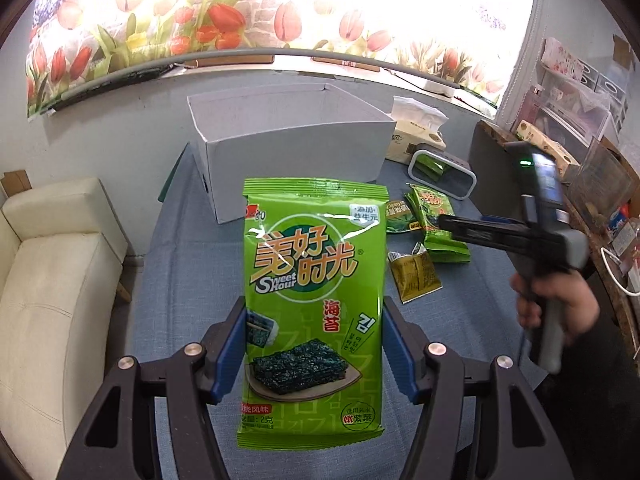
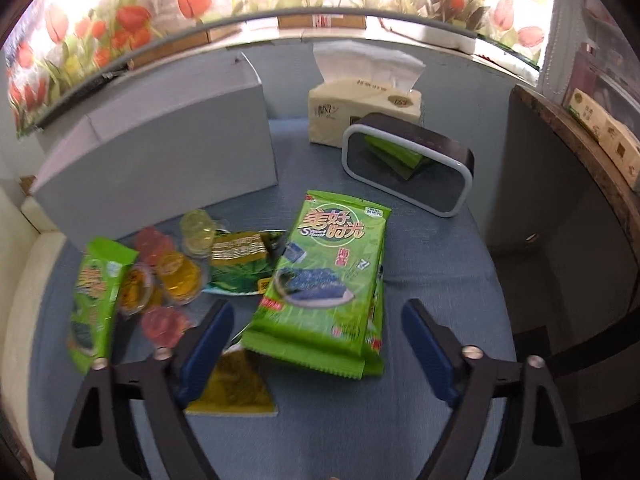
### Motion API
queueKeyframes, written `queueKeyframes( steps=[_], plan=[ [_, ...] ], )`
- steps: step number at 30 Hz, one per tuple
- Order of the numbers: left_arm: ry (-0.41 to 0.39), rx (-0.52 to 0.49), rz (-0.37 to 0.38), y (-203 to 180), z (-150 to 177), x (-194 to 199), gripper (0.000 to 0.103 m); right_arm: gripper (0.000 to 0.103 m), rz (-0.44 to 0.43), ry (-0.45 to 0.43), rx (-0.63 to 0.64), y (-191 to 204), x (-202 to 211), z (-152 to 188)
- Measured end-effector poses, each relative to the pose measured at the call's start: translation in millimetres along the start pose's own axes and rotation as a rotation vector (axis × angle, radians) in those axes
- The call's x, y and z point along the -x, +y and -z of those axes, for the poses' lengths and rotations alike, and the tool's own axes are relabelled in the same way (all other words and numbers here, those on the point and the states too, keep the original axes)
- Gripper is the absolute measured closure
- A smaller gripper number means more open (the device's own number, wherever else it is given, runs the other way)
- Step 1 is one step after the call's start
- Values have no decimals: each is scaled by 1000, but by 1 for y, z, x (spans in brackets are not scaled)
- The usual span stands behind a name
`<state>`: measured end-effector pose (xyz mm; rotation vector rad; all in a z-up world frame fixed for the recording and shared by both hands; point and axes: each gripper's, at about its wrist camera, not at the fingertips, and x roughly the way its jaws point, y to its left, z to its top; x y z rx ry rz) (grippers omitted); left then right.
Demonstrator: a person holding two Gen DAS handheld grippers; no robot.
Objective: Organize snacks
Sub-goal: 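Grasp another green seaweed pack with the right gripper while the left gripper holds its pack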
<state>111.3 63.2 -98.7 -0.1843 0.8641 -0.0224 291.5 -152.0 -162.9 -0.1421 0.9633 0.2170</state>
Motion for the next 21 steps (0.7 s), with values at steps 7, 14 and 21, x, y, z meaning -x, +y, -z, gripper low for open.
queueKeyframes(
  steps=[7, 14, 21],
  plan=[
    [0, 8, 11, 5, 0, -5, 36, 23, 16, 75, -17, 2, -30, -11],
    [-1, -2, 12, 4, 3, -7, 36, 24, 60, 111, -23, 5, -48, -14],
    [10, 0, 11, 3, 2, -10, 36, 28, 74, 75, -13, 1, -36, -9]
  ],
)
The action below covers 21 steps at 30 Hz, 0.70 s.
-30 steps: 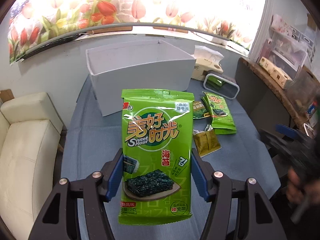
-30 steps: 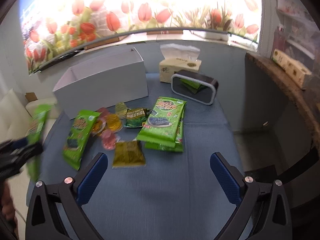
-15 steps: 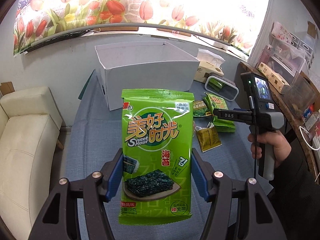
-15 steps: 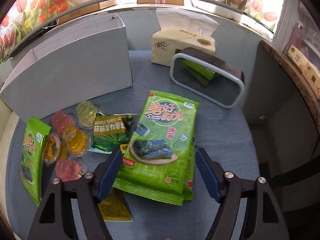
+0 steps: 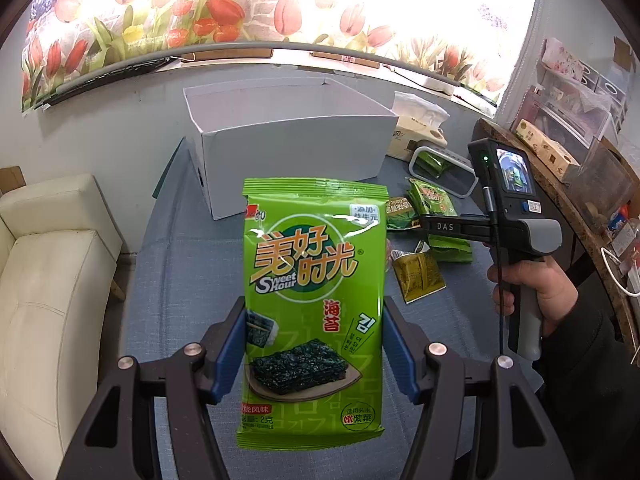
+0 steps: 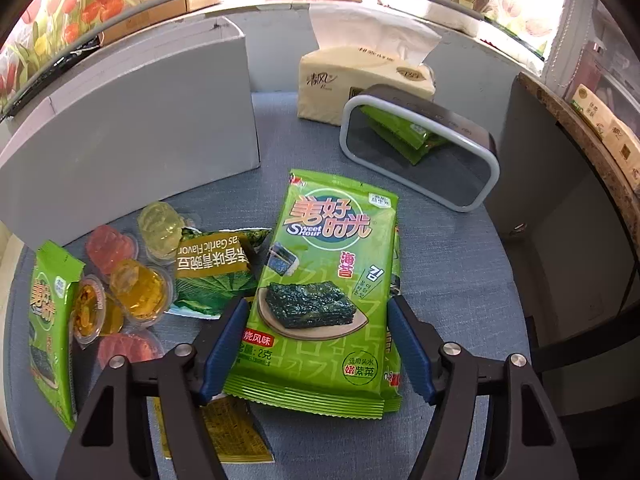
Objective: Organize snacks
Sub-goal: 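Carry both seaweed packs into the white box and open both grippers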
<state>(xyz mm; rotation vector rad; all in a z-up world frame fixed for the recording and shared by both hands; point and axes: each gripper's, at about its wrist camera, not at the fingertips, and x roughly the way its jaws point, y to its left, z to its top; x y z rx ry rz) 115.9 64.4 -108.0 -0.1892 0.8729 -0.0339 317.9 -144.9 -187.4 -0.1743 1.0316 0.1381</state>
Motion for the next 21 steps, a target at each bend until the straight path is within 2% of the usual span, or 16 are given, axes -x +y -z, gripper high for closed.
queueKeyframes(
  steps=[6, 12, 17, 21],
  plan=[
    [1, 1, -7, 0, -3, -2, 36, 29, 36, -67, 35, 4, 28, 11],
    [-10, -4, -1, -3, -12, 0, 36, 29, 9, -150, 55, 6, 76, 22],
    [-40, 9, -3, -4, -36, 4, 36, 29, -27, -216, 95, 16, 115, 16],
    [-76, 23, -6, 1, -70, 5, 36, 28, -31, -298, 155, 30, 138, -7]
  ],
)
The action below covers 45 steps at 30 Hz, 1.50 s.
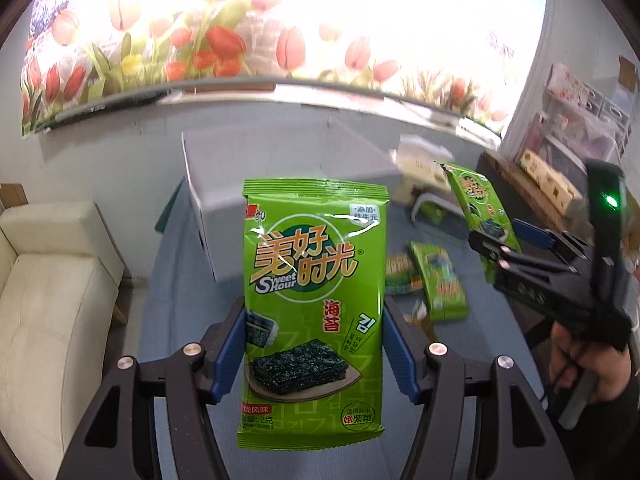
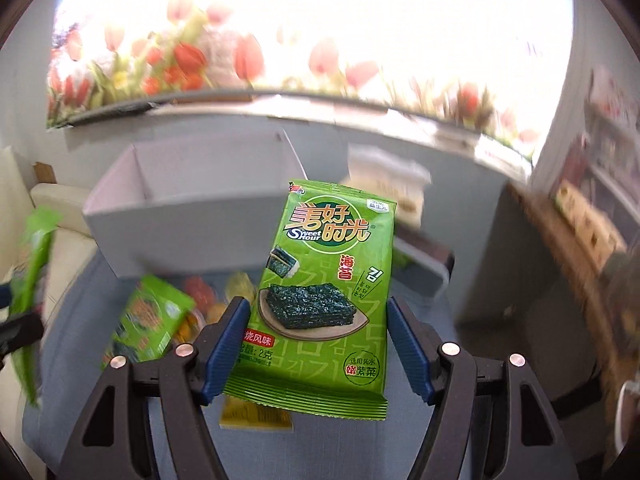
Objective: Organize snacks
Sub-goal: 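Carry both seaweed packs into the white box and open both grippers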
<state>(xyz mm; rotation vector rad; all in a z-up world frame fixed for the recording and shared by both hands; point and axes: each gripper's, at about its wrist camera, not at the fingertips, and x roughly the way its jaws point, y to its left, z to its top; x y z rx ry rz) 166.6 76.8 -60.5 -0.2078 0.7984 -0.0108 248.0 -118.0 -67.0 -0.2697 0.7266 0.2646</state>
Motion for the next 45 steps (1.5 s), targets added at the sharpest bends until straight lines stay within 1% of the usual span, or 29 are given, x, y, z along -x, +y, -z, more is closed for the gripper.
queueKeyframes(
  steps=[4, 8, 12, 16, 18, 20, 24, 28, 29, 30, 31, 32, 34, 36, 37, 41, 45],
  plan=[
    [-28, 37, -9, 16, -43, -9, 36, 28, -9, -46, 59, 12, -3, -36],
    [-41, 80, 6, 33, -84, -25, 35, 28, -57, -92, 113, 26, -20, -75],
    [-23, 119, -9, 51, -123, -56, 35, 28, -92, -84, 164, 51, -52, -108],
    [5, 132, -75, 67, -151, -90, 35, 28, -125, -37, 140, 57, -94, -130],
    [21, 148, -79, 78, -161, -104, 35, 28, -130, -25, 135, 58, -113, -140],
    [30, 149, -79, 84, -168, -113, 35, 28, -140, -6, 122, 59, -130, -150],
    [55, 141, -120, 88, -176, -132, 32, 28, -149, 18, 109, 65, -154, -161],
    [70, 136, -111, 90, -174, -143, 30, 26, -153, 21, 96, 69, -160, -159],
    [72, 138, -112, 91, -174, -146, 28, 23, -145, 23, 102, 70, -162, -158],
    [75, 140, -106, 92, -173, -147, 16, 16, -136, 26, 113, 71, -163, -156],
    [76, 143, -92, 93, -172, -148, 3, 12, -129, 25, 122, 71, -163, -155],
    [69, 152, -87, 95, -171, -148, 0, 9, -119, 18, 128, 71, -163, -154],
    [64, 147, -82, 95, -171, -146, 0, 9, -107, 11, 135, 69, -161, -153],
    [62, 127, -96, 92, -171, -143, 0, 9, -99, 14, 133, 65, -160, -153],
    [60, 119, -106, 91, -170, -141, 0, 9, -105, 16, 128, 64, -159, -153],
    [46, 115, -100, 87, -169, -133, 0, 9, -120, 9, 107, 59, -153, -150],
    [39, 98, -114, 82, -167, -127, 0, 9, -126, 13, 97, 56, -147, -144]
  ],
)
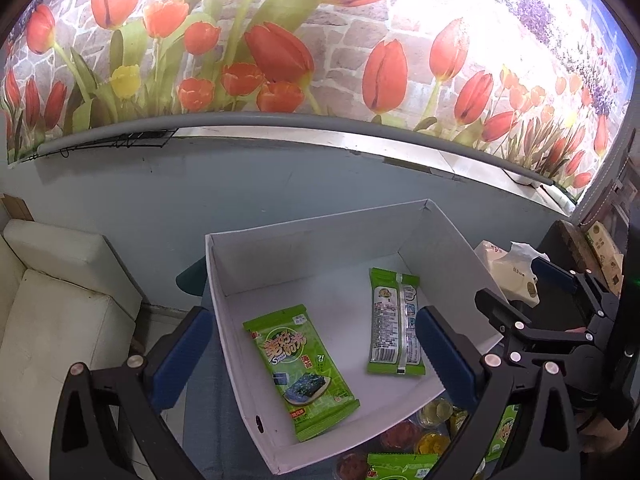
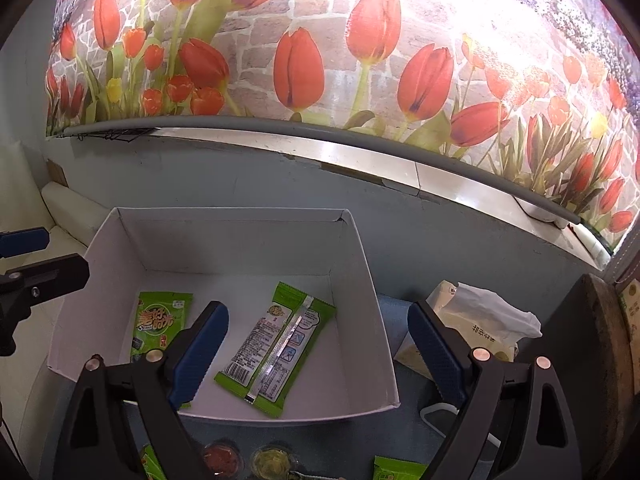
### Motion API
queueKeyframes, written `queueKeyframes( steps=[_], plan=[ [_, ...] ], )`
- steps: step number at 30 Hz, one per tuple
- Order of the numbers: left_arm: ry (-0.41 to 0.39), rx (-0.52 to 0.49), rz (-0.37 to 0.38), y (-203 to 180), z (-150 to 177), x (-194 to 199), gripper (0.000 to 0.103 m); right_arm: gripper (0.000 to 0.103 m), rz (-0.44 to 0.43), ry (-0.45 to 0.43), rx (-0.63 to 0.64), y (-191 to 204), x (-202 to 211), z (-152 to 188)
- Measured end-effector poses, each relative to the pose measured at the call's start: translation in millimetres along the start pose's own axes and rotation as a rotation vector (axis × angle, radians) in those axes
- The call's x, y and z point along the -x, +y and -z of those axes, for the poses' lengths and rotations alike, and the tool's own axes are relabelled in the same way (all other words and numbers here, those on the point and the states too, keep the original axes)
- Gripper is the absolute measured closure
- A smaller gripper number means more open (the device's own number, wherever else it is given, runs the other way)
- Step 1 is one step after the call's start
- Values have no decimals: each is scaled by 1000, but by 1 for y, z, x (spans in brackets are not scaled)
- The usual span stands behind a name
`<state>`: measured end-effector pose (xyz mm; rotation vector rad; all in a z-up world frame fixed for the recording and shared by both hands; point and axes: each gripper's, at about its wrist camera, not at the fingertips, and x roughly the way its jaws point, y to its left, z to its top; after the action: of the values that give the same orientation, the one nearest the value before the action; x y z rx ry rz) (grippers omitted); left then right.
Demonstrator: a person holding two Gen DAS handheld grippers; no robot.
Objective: Organize snacks
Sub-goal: 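Withdraw both grippers from the box back toward the snacks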
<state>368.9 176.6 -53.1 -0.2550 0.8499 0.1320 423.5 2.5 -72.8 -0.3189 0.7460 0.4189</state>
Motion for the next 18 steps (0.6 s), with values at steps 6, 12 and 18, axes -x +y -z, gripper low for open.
queueKeyframes(
  steps=[6, 12, 18],
  plan=[
    [-26, -11, 12, -4, 16, 25, 0, 9, -11, -26, -51, -11, 27, 26],
    [-28, -43, 45, -11, 65, 58, 0, 9, 24, -12, -103, -28, 63, 80],
    [-9, -131, 17, -35, 141, 69, 0, 9, 15, 13, -203, -49, 98, 146]
  ],
)
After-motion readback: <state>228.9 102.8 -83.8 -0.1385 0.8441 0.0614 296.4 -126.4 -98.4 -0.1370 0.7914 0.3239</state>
